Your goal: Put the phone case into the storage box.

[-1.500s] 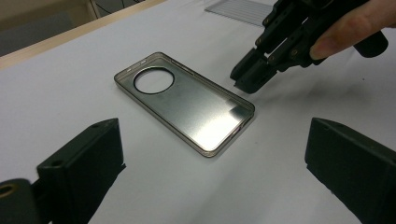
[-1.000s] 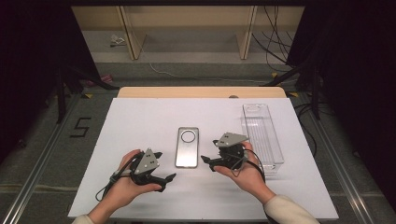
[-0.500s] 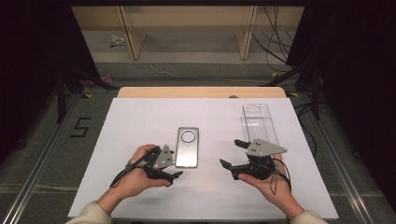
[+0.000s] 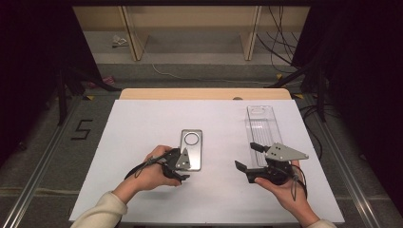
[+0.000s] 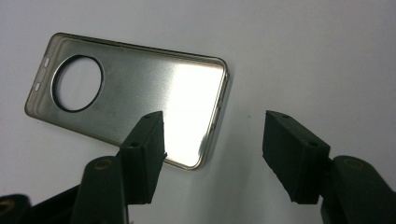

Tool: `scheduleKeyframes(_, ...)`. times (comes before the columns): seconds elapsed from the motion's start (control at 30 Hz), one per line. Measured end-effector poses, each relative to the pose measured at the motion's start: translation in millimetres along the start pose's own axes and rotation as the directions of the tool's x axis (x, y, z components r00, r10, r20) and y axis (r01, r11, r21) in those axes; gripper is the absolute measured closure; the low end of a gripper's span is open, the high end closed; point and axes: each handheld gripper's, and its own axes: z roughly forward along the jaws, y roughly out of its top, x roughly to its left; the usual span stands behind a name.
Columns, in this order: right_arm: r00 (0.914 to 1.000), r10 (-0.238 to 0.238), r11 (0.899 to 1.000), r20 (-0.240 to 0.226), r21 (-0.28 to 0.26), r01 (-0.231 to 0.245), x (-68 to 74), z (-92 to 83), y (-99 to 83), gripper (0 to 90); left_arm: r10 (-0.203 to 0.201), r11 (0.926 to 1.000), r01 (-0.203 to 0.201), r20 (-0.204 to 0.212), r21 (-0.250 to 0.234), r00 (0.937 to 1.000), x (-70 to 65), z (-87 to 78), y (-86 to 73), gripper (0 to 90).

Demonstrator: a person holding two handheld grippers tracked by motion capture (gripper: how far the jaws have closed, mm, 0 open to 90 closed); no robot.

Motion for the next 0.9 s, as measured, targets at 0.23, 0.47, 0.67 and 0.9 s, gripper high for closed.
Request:
scheduleKeyframes(0.23,1.0,0.007,1.0,0.005,-0.003,-0.007,-1.9,-2.8,-1.8,16.9,0.051,0.9976,-0.052,0.016,0.047,0.9986,1.5,8.2,4.3,46.1)
scheduleKeyframes(0.47,1.0,0.007,1.0,0.002,-0.001,-0.007,-2.1,-1.4,-2.5,16.9,0.124,0.9871,-0.128,0.044,0.096,0.9913,6.3,14.3,10.4,52.7)
scheduleKeyframes(0.67,0.9999,0.01,1.0,0.002,-0.002,-0.01,-2.3,-1.0,-2.9,16.9,0.142,0.9791,-0.148,0.055,0.14,0.9884,9.4,20.2,15.6,55.0)
scheduleKeyframes(0.9,0.9999,0.009,1.0,-0.005,0.001,-0.009,-1.8,-0.1,-3.1,16.9,0.165,0.9702,-0.173,0.061,0.17,0.9844,10.3,25.9,22.8,59.9)
